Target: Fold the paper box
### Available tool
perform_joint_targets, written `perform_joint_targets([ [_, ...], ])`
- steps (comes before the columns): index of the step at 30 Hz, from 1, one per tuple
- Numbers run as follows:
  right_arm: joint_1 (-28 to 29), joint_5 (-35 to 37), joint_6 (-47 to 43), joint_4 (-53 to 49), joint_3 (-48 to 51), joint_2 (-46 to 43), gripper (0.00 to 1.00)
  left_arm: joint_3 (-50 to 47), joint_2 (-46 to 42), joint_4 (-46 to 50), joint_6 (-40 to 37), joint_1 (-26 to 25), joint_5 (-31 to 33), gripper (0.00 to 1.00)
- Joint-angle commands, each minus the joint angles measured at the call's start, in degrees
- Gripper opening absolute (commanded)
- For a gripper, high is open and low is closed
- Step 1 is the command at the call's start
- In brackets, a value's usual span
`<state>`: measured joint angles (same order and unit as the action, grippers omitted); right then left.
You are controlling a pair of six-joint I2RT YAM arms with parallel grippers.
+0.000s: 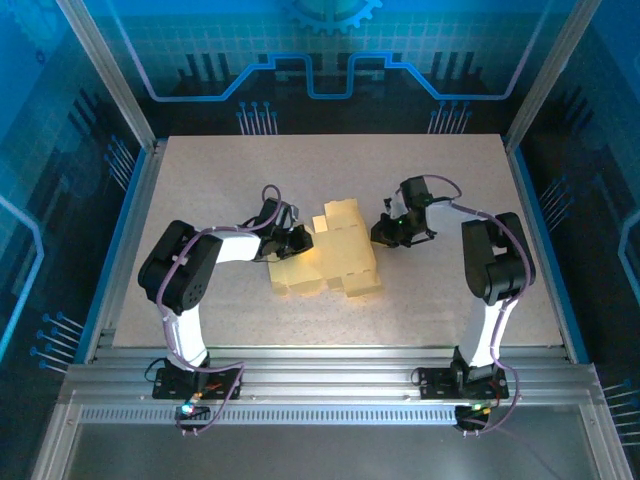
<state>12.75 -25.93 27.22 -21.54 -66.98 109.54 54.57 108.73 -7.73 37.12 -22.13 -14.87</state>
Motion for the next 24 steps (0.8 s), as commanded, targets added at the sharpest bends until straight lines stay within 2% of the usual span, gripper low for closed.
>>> perform_joint_targets([
  [1,1.8,0.9,-1.7,-2.4,-1.8,1.4,0.06,-0.6,3.4,7.4,-1.5,0.5,2.0,0.11],
  [10,7.7,8.1,-3.4,-8.1,-5.4,5.2,0.04,-0.3,4.2,7.1,-1.2,0.5,1.4,0.11],
  [20,11.4,15.2,-2.9,-12.7,-8.2,9.4,0.04,0.0,4.7,6.9,-1.3,0.6,1.1,0.11],
  [24,12.2,15.6,-3.5,-13.7,-9.1,10.1,0.04,0.3,5.0,6.8,-1.2,0.5,0.8,0.11],
])
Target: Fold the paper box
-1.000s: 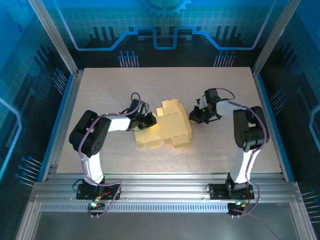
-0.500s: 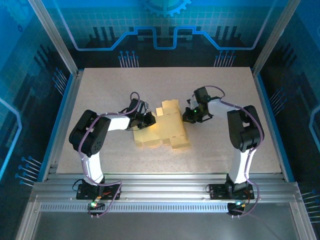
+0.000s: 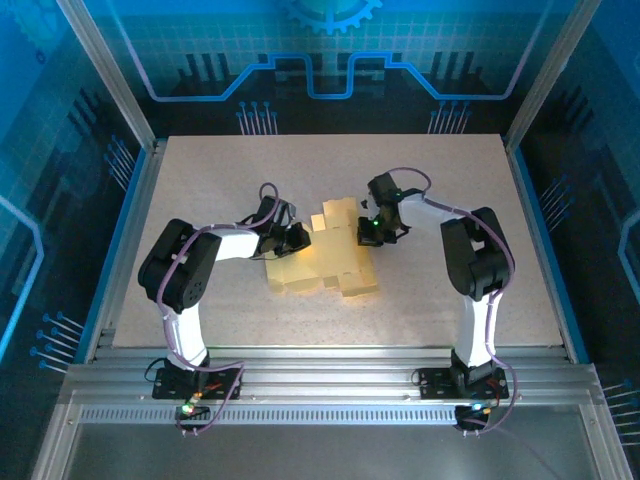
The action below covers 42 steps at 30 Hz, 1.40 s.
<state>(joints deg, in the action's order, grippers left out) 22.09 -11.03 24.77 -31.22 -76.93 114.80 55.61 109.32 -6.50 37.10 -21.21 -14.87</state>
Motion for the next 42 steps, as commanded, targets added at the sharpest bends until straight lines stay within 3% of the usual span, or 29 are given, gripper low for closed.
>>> perform_joint_targets([
  [1,3.0,0.5,-1.1,-4.6,0.4,5.5,0.04,-0.8,4.5,5.5,-1.2,-0.3,0.7,0.11],
  [6,4.7,4.0,-0.3,-8.5,-2.2,9.4,0.04,-0.7,4.6,5.4,-1.0,-0.4,0.7,0.11],
  [14,14.4,27.1,1.6,-21.1,-9.3,18.1,0.0,-0.6,4.7,5.5,-1.1,-0.4,0.7,0.11],
  [18,14.8,23.1,3.5,-17.2,-6.5,17.1,0.0,-0.8,4.9,5.6,-1.2,-0.4,0.7,0.11],
  [21,14.6,21.2,1.8,-14.1,-5.1,11.0,0.0,-0.9,4.7,5.8,-1.7,-0.3,1.0,0.11],
  [24,13.1,18.1,-0.9,-11.1,-5.6,4.4,0.11,-0.8,4.7,6.0,-2.1,-0.3,1.1,0.11],
  [30,7.3,15.8,-2.3,-6.6,-7.6,-3.8,0.18,-0.5,4.8,6.5,-2.6,-0.3,1.1,0.11],
  [35,1.8,10.2,-0.1,-1.8,-2.7,-9.1,0.23,-0.6,4.7,6.8,-3.2,-0.3,1.2,0.11],
  [39,-3.4,2.1,3.6,5.1,5.1,-13.0,0.33,-0.6,5.2,6.5,-3.0,-0.2,1.0,0.11],
  [42,-7.3,-4.7,7.4,10.0,10.0,-13.5,0.33,-0.4,5.5,6.4,-2.8,-0.2,0.6,0.11],
])
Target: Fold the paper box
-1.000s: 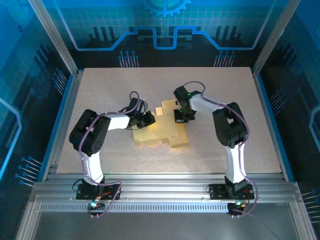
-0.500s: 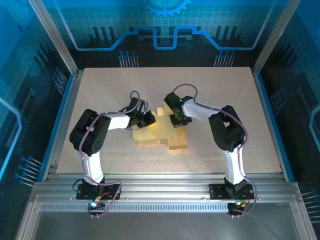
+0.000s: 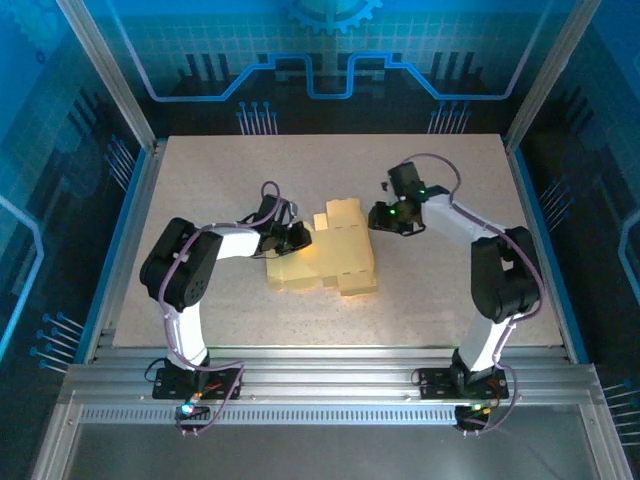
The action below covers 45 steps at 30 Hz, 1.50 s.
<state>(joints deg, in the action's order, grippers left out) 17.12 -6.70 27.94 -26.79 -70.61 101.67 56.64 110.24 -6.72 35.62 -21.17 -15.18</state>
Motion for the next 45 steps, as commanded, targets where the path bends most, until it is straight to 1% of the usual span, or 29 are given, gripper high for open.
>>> perform_joint_targets([
  [1,-3.2,-10.1,4.9,6.1,4.5,-0.1,0.3,-1.4,4.6,6.6,-1.3,-0.3,0.8,0.11],
  [4,-3.6,-12.5,4.3,5.7,4.4,2.3,0.2,-1.2,4.5,6.7,-1.6,-0.2,0.7,0.11],
  [7,-2.7,-14.7,3.6,5.0,3.1,5.2,0.12,-1.2,4.5,6.8,-1.7,-0.3,0.7,0.11],
  [12,1.4,-12.5,2.0,1.8,-0.3,9.4,0.03,-1.4,4.2,6.8,-1.7,-0.2,0.7,0.11],
  [16,6.2,-5.4,0.3,-4.4,-4.8,14.6,0.01,-1.4,4.2,6.8,-1.8,-0.3,0.7,0.11],
  [20,10.5,6.7,0.5,-13.1,-10.1,20.5,0.0,-1.6,3.8,6.9,-1.9,-0.3,0.7,0.11],
  [24,12.3,12.6,2.8,-15.8,-10.7,23.9,0.0,-1.6,3.6,6.9,-1.9,-0.2,0.6,0.11],
  [26,14.1,18.4,2.6,-17.4,-11.4,23.8,0.0,-1.6,3.5,7.0,-1.9,-0.2,0.7,0.11],
  [28,15.0,19.9,1.4,-17.2,-11.4,21.7,0.0,-1.6,3.3,7.1,-2.0,-0.3,0.7,0.11],
  [30,14.4,16.1,0.8,-13.4,-9.6,17.5,0.0,-1.4,3.2,7.3,-2.2,-0.2,0.8,0.11],
  [31,13.7,14.0,0.8,-11.5,-8.8,15.1,0.02,-1.2,3.1,7.5,-2.4,-0.3,0.7,0.11],
  [32,13.1,12.9,0.8,-10.5,-8.6,13.2,0.06,-1.0,3.1,7.8,-2.5,-0.3,0.8,0.11],
  [35,11.3,12.5,-1.5,-9.2,-9.3,7.7,0.25,-0.4,2.8,8.8,-3.6,-0.3,0.9,0.11],
  [38,9.0,13.0,-6.6,-8.4,-11.6,5.4,0.42,0.4,2.8,10.1,-4.8,-0.3,1.4,0.11],
  [40,7.0,13.6,-9.6,-9.3,-14.2,6.0,0.49,0.9,2.8,10.7,-5.4,-0.2,1.8,0.11],
  [41,6.1,13.2,-10.4,-9.7,-15.2,6.6,0.5,1.0,2.8,10.9,-5.7,-0.2,1.9,0.11],
  [43,3.8,10.1,-11.8,-11.1,-18.1,8.9,0.51,1.3,2.8,11.3,-6.1,-0.3,2.1,0.11],
  [45,2.8,7.9,-13.8,-12.4,-20.8,11.1,0.51,1.5,2.7,11.7,-6.4,-0.2,2.2,0.11],
])
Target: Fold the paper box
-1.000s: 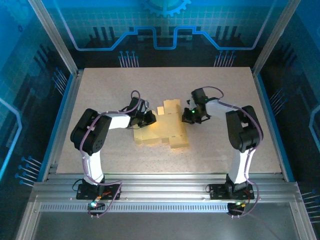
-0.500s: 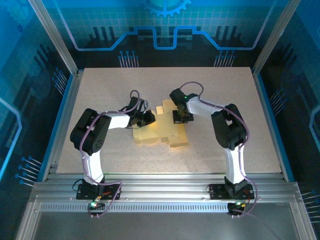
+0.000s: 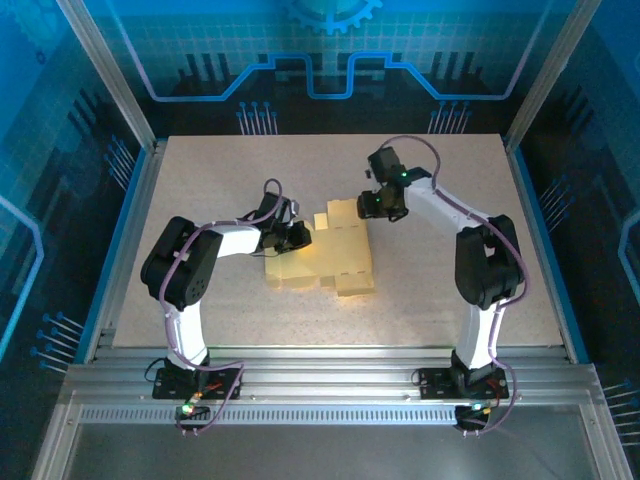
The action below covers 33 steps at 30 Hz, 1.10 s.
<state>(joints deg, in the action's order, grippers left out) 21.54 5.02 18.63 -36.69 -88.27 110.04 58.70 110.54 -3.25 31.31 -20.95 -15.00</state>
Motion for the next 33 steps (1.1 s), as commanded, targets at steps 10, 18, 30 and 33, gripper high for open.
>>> perform_joint_targets([
  [10,2.4,2.4,-18.4,-10.1,-16.7,15.4,0.36,0.1,2.7,9.2,-2.7,-0.4,2.1,0.11],
  [18,5.8,6.3,-28.7,-6.3,-14.5,17.2,0.31,0.2,3.2,9.1,-2.7,-0.4,1.7,0.11],
  [30,7.9,-0.8,-49.8,0.3,-3.9,12.5,0.2,0.2,3.2,9.1,-2.6,-0.4,1.1,0.11],
  [33,7.7,-2.9,-54.7,3.9,0.1,9.7,0.18,0.2,3.2,9.1,-2.6,-0.4,0.9,0.11],
])
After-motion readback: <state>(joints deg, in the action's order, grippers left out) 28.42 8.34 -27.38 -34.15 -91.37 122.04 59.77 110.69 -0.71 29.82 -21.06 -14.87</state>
